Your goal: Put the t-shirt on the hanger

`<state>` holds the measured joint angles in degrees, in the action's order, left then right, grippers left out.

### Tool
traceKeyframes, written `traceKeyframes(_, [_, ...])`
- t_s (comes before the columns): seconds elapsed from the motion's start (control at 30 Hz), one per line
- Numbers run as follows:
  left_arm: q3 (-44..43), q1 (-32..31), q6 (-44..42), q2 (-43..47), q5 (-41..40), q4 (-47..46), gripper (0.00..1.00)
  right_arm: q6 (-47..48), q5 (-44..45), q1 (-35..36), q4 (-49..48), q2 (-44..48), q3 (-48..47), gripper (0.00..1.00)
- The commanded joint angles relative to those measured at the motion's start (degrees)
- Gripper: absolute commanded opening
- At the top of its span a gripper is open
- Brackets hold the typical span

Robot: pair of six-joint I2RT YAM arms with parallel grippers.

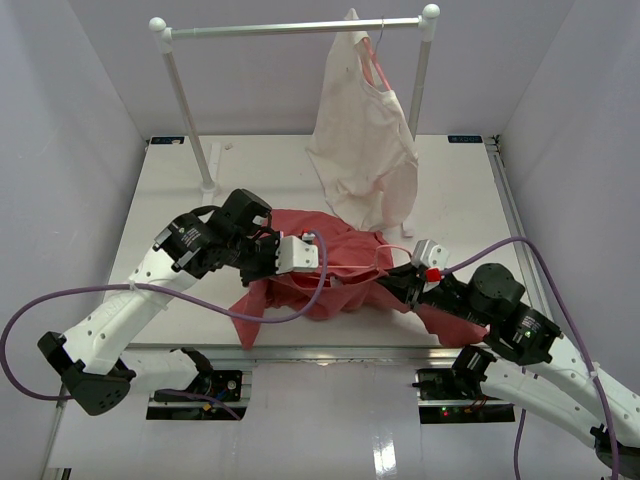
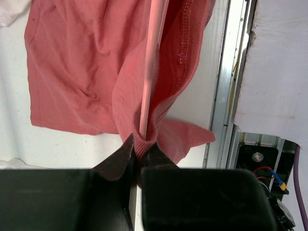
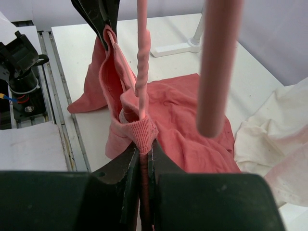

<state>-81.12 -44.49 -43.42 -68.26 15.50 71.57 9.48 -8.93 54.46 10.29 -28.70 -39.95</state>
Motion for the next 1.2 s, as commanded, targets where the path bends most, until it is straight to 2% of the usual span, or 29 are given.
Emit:
traceKeyframes(0.0, [-3.10, -1.48, 2.47, -0.80, 9.75, -7.79, 0.15, -1.46, -3.16, 0.74, -7.66, -2.48, -2.57, 0.08])
traceKeyframes(0.23, [-3.13, -1.50, 2.47, -0.67, 11.63, -9.64, 0.22, -1.76, -3.42, 0.80, -8.77, -3.48, -2.28, 0.08])
traceKeyframes(0.5, [-2.08, -1.56, 2.32, 0.62, 13.98, -10.96, 0.23, -2.48, -3.55, 0.76, -9.59, -3.70, -1.59, 0.08])
traceKeyframes(0.67, [-0.21, -1.48, 2.03, 1.03, 17.07, -12.06, 0.23, -3.40, -3.46, 0.82, -13.17, -4.76, -1.10, 0.08])
traceKeyframes(0.93, [2.82, -1.56, 1.30, 1.23, 17.72, -13.91, 0.22, -5.08, -3.61, 0.74, -16.82, -7.18, -0.51, 0.08])
traceKeyframes(1.0, [3.25, -1.48, 1.13, 1.47, 17.74, -14.18, 0.19, -5.27, -3.20, 0.74, -17.25, -7.24, -0.20, 0.08])
traceKeyframes(1.1, [3.44, -1.50, 0.36, 1.68, 18.74, -14.13, 0.03, -5.44, -2.90, 0.74, -17.76, -7.26, 0.22, 0.08])
traceKeyframes(1.17, [4.16, -1.56, 0.58, 2.39, 19.79, -15.98, 0.00, -5.35, -2.27, 0.74, -17.76, -7.41, 0.47, 0.08])
